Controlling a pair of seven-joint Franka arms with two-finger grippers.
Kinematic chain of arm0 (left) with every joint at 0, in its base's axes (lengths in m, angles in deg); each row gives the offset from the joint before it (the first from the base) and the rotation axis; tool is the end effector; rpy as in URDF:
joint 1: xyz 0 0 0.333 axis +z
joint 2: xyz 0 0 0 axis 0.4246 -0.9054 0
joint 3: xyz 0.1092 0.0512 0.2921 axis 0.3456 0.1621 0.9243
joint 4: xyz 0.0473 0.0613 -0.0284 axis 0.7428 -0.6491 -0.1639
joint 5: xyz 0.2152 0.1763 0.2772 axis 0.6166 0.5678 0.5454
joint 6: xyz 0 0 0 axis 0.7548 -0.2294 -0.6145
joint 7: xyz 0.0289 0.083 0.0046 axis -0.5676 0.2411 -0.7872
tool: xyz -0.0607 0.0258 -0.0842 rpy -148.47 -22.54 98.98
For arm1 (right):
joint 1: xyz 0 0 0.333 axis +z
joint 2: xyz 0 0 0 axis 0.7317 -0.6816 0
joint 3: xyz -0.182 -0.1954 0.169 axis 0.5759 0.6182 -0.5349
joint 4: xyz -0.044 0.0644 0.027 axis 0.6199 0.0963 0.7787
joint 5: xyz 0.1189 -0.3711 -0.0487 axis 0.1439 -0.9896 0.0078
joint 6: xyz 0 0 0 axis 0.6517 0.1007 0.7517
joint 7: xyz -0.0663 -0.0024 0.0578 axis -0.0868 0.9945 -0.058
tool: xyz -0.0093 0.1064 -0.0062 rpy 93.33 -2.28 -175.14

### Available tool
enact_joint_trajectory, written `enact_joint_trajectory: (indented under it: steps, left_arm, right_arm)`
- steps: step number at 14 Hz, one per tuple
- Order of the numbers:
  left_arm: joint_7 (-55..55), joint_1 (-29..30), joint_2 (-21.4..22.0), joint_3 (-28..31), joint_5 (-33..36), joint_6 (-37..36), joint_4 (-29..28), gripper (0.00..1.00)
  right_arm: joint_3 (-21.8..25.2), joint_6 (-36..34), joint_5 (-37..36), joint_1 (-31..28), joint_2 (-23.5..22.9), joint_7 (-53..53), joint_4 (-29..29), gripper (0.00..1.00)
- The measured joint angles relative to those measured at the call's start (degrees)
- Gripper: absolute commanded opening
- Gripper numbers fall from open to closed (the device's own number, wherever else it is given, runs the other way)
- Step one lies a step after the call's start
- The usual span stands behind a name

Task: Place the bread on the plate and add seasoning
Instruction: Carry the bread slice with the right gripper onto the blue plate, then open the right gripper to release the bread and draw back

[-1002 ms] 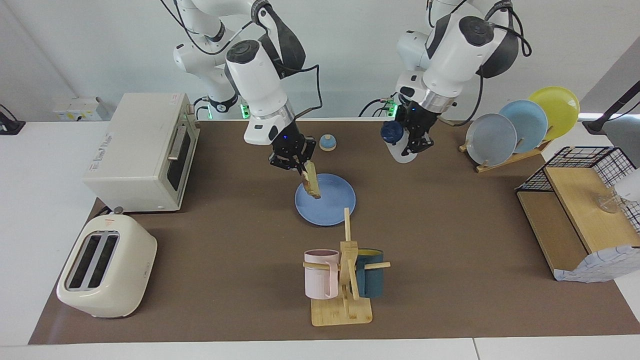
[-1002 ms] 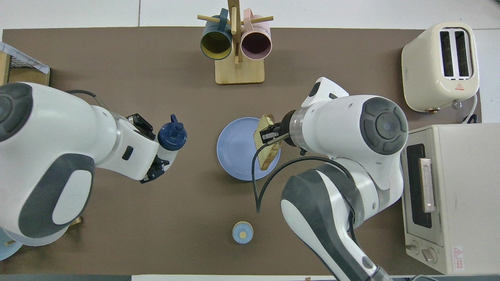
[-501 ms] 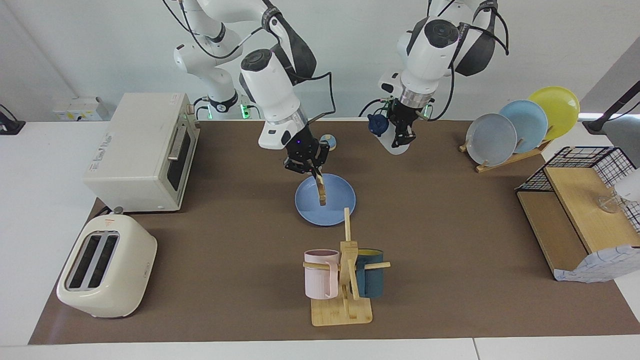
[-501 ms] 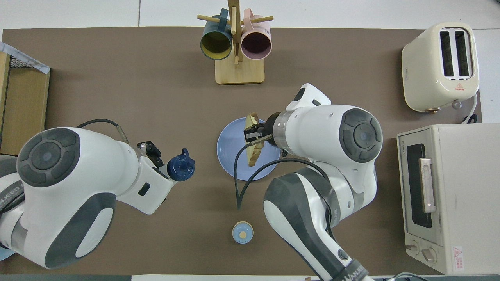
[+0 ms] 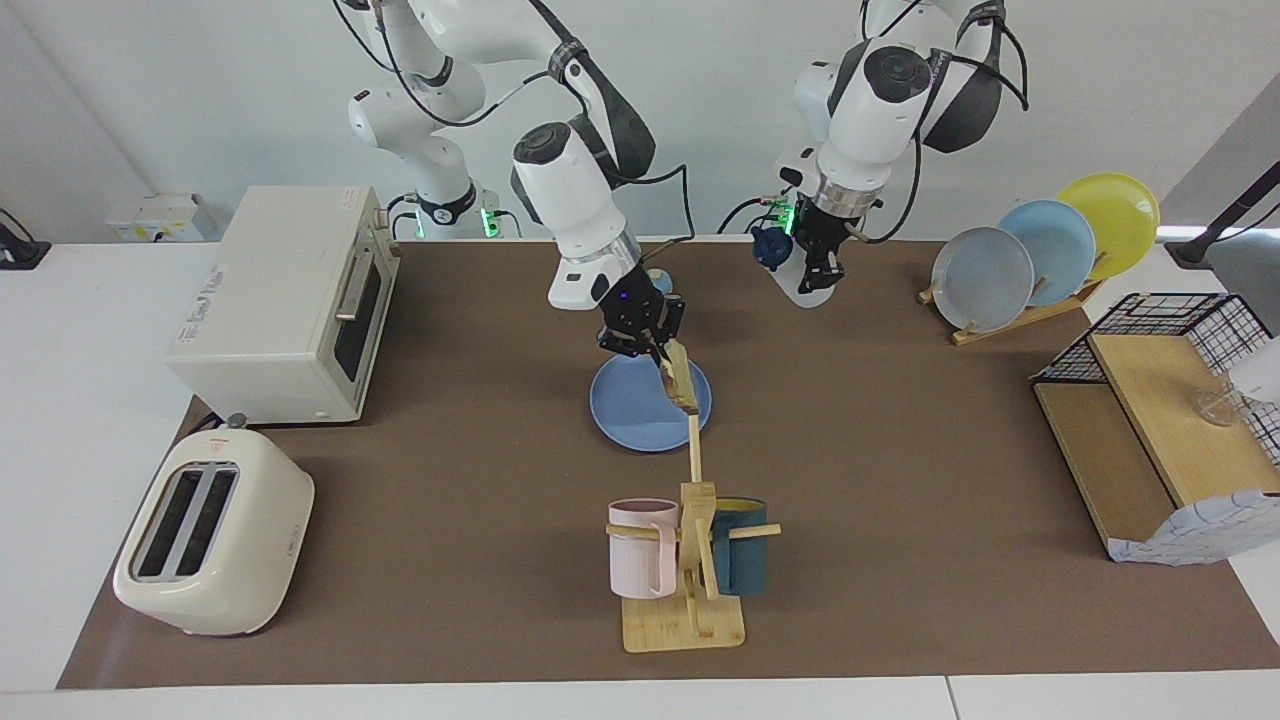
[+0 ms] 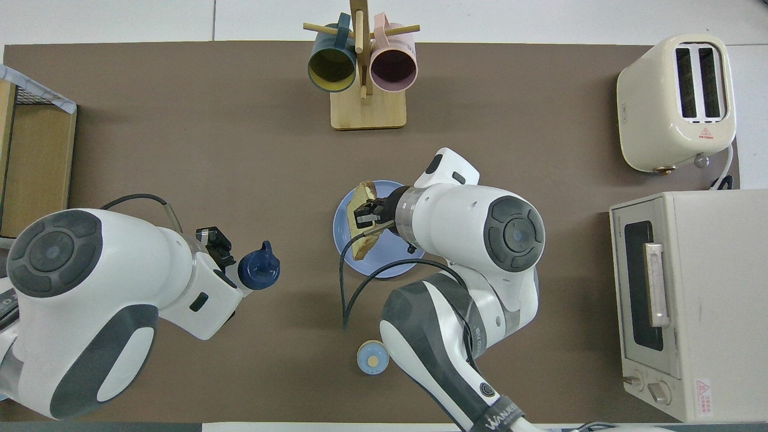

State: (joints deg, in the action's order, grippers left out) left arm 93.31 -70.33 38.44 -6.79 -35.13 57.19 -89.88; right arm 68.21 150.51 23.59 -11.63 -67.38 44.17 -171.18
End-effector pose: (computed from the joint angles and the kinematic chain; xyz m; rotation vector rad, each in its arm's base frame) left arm 0.4215 -0.2004 0.4886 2.2074 -2.1067 -0.0555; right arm 0.5173 0.3483 0.4251 -2.7140 -0.3294 -0.3964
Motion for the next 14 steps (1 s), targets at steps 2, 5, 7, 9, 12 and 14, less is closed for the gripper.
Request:
enact_joint_trajectory:
  steps: [2,5,7,9,12,14]
  left_arm:
    - [1.44,1.36,0.39,0.05,0.1,0.0,-0.6,0.0]
    - [2.74,3.04,0.82,0.1,0.12,0.0,-1.27,0.0]
    - [3.21,3.8,0.98,0.09,0.13,0.0,-1.51,0.0]
    - [3.28,3.91,1.09,0.09,0.13,0.0,-1.58,0.0]
    - [3.29,3.92,1.16,0.07,0.13,0.0,-1.61,0.0]
    - [3.29,3.92,1.16,0.07,0.13,0.03,-1.62,0.0]
  right_arm:
    - [0.0,1.64,0.01,0.38,0.03,0.05,-1.81,0.0]
    - [0.0,7.12,0.01,0.66,0.21,0.05,-5.85,0.0]
    - [0.11,8.16,0.01,0.5,0.59,0.05,-7.37,0.04]
    - [0.29,8.16,0.01,-0.55,1.09,-0.44,-8.17,0.57]
    - [0.37,8.16,0.01,-2.22,1.54,-1.05,-9.35,1.0]
    - [0.37,8.09,0.01,-2.48,1.76,-1.06,-9.59,1.0]
